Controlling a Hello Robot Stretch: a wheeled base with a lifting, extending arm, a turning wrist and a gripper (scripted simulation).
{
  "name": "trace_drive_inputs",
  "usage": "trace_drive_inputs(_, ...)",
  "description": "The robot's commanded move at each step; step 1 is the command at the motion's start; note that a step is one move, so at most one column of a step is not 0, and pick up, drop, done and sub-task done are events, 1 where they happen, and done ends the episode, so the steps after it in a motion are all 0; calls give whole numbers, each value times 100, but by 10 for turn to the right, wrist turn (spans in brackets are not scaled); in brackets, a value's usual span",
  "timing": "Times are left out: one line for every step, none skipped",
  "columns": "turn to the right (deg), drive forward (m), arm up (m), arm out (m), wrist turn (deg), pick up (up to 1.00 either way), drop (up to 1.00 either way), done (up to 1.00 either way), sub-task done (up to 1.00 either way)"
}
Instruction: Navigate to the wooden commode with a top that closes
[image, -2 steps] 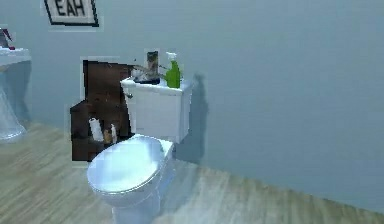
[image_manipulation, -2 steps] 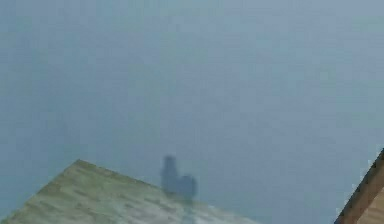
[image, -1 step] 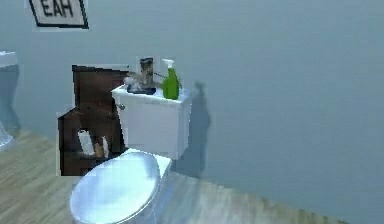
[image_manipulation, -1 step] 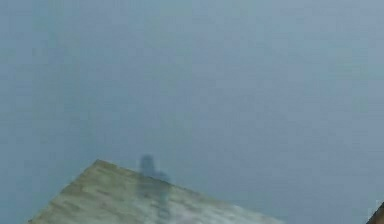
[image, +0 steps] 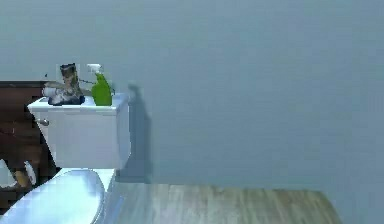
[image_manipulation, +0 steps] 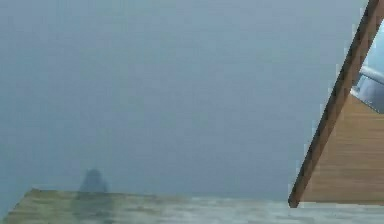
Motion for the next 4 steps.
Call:
trace_drive_inputs(0,55,0,0,0,0,0,0,0)
trace_drive_inputs(-450,0,0,0,0,0,0,0,0)
trace_drive_inputs(-180,0,0,0,0,0,0,0,0)
trace_drive_inputs(0,0,0,0,0,0,0,100,0)
